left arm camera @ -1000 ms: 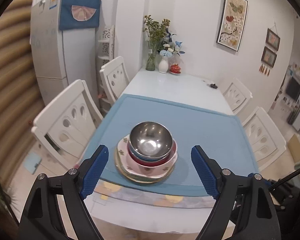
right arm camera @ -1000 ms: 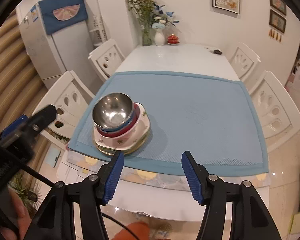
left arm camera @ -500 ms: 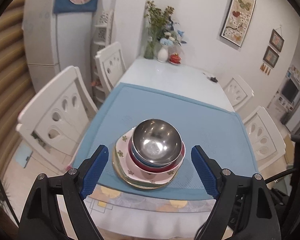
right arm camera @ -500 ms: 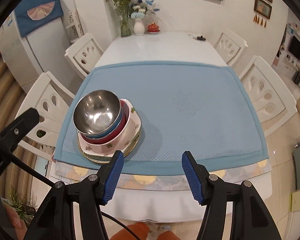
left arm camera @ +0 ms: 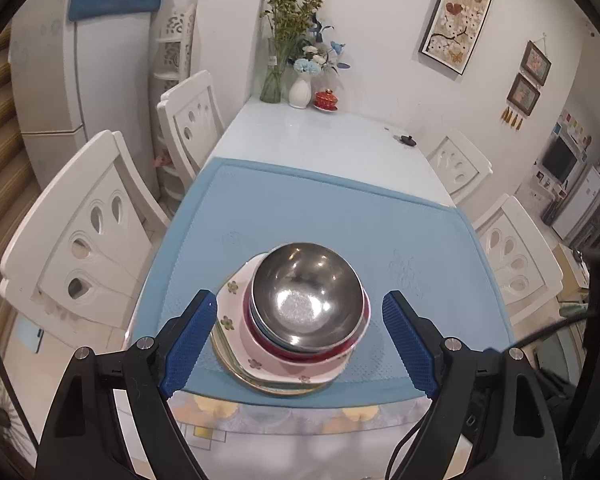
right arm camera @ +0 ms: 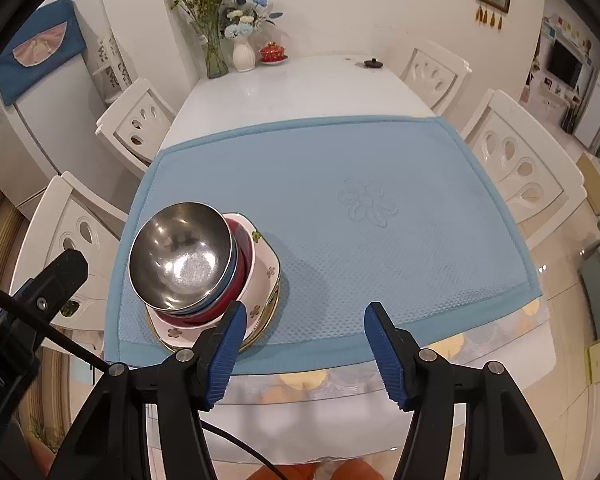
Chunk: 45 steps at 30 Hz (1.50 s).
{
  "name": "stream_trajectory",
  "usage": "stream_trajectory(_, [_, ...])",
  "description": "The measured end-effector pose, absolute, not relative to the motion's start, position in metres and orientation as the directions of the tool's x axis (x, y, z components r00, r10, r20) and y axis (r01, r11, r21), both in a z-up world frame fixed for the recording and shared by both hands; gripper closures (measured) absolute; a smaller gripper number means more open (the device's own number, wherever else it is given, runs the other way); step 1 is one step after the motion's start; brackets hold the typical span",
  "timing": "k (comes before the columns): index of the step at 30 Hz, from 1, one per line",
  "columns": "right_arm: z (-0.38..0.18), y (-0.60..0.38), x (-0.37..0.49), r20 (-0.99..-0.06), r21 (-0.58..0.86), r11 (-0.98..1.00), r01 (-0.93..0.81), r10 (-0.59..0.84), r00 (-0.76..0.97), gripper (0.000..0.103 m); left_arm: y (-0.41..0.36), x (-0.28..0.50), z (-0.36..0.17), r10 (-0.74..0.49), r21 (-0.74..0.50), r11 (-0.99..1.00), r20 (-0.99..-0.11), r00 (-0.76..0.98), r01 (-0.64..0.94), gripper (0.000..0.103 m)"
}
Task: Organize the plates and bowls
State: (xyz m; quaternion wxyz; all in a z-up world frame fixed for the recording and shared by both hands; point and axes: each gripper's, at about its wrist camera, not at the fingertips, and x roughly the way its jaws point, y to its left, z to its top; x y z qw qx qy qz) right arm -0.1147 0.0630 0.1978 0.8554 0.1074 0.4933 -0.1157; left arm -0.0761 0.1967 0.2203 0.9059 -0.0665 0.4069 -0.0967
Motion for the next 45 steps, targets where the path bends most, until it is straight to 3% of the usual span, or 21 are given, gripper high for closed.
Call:
stream_trajectory(4, [0.187,0.060,-0.108,-0.884,0.088,0.941,0.328,-0.078,0.460,0.044,0.192,-0.071,0.217,-0.215,-0.168,0.977,-0.736,0.642,0.135,0.019])
stream_trajectory(8, [0.188,0.051,-0.108,-0.877,0.135,0.926,0.354,-0.055,0.478,0.044,0.187,-0.069,0.220,-0.138,-0.063,0.989,-0.732,0.667,0.136,0.019])
stream_trajectory(13, [0.201,0.056,-0.110,-0.847,0.073,0.933,0.352,-0.128,0.515,0.043,0.189,-0.064,0.227,-0.038,0.064,0.991,-0.707,0.706,0.117,0.017])
stream_trajectory(18, [0.203,0.070,-0.108,-0.845,0.041,0.946,0.323,-0.140,0.516,0.043,0.203,-0.060,0.231,-0.049,0.015,0.996,-0.725,0.687,0.086,0.017])
stream_trajectory(23, [0.205,0.081,-0.112,-0.838,0.102,0.948,0.303,-0.082,0.540,0.043,0.207,-0.064,0.226,-0.083,-0.026,0.995,-0.759,0.646,0.098,0.017])
stream_trajectory(28, [0.200,0.100,-0.110,-0.848,0.030,0.959,0.283,-0.125,0.515,0.043,0.209,-0.067,0.220,-0.068,-0.007,0.995,-0.769,0.635,0.098,0.017])
stream_trajectory(37, [0.189,0.108,-0.108,-0.868,0.040,0.954,0.299,-0.114,0.482,0.043,0.215,-0.061,0.214,-0.001,0.060,0.995,-0.771,0.637,0.073,0.017])
stream_trajectory(45, [0.181,0.110,-0.106,-0.881,0.038,0.946,0.321,-0.119,0.458,0.043,0.214,-0.060,0.212,-0.029,0.050,0.993,-0.774,0.633,0.107,0.017])
